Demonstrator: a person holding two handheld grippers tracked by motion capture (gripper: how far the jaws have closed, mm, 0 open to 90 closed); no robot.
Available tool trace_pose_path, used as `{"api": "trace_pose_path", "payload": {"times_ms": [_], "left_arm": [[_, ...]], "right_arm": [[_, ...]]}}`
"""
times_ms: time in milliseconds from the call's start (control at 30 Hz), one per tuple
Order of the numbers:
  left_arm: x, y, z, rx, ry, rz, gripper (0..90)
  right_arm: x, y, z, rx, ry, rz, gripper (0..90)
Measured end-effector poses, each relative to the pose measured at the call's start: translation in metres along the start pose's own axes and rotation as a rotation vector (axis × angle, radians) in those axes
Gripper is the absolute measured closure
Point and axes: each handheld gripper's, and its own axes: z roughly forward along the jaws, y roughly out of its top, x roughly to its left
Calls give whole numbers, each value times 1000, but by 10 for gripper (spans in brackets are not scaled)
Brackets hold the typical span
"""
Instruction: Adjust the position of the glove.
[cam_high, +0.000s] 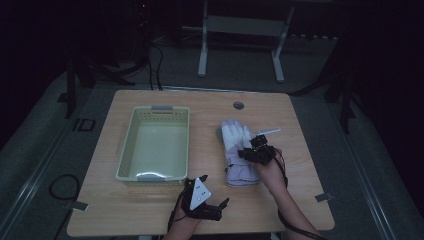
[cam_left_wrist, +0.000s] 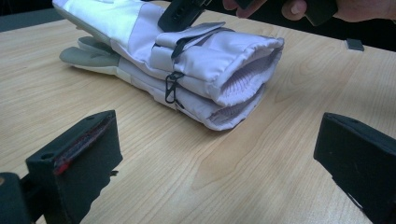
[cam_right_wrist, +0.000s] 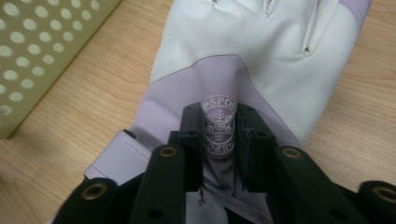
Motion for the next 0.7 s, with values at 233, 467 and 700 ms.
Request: {"api": "trace_pose_path", "payload": {"times_ms": [233, 467, 700], "left_arm": [[0, 0, 0, 0, -3, -1, 9], [1, 0, 0, 1, -5, -2, 9], [0, 0, 1, 5, 2, -2, 9]], "right_arm": [[2, 0, -8, -37, 20, -13, 574], [2, 0, -24, -93, 48, -52, 344], [-6, -5, -39, -164, 93, -69, 203]]}}
